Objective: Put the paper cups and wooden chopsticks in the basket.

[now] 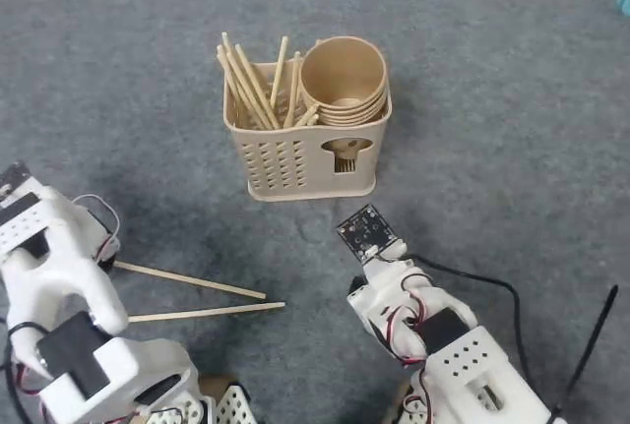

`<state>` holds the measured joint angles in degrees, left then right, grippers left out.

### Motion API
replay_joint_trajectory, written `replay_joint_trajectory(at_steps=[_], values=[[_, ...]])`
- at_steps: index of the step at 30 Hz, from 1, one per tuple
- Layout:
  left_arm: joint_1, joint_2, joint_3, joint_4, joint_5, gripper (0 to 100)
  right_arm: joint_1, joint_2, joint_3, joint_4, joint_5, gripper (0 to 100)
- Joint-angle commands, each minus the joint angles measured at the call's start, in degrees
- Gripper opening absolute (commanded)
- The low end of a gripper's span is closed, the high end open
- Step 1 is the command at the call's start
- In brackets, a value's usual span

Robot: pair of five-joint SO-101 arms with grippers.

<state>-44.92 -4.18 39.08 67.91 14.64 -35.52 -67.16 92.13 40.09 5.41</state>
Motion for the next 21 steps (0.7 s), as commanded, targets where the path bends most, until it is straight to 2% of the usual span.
replay_joint_trajectory(at_steps=[1, 11, 15, 21], values=[[-0.62, -2.46, -0.57, 1.05, -1.85, 1, 0.57, -1.1, -0.44, -1.1, 0.97, 10.2], [-0.18, -22.68, 16.04, -10.46, -1.41, 2, 0.57, -1.54, -0.53, 0.84, 1.14, 10.5], [-0.18, -20.66, 15.25, -10.99, -1.32, 2, 0.57, -1.54, -0.53, 0.84, 1.14, 10.3], [-0.18, -8.79, 9.54, -10.99, 1.32, 14, 0.57, -1.54, -0.53, 0.92, 1.14, 10.2]])
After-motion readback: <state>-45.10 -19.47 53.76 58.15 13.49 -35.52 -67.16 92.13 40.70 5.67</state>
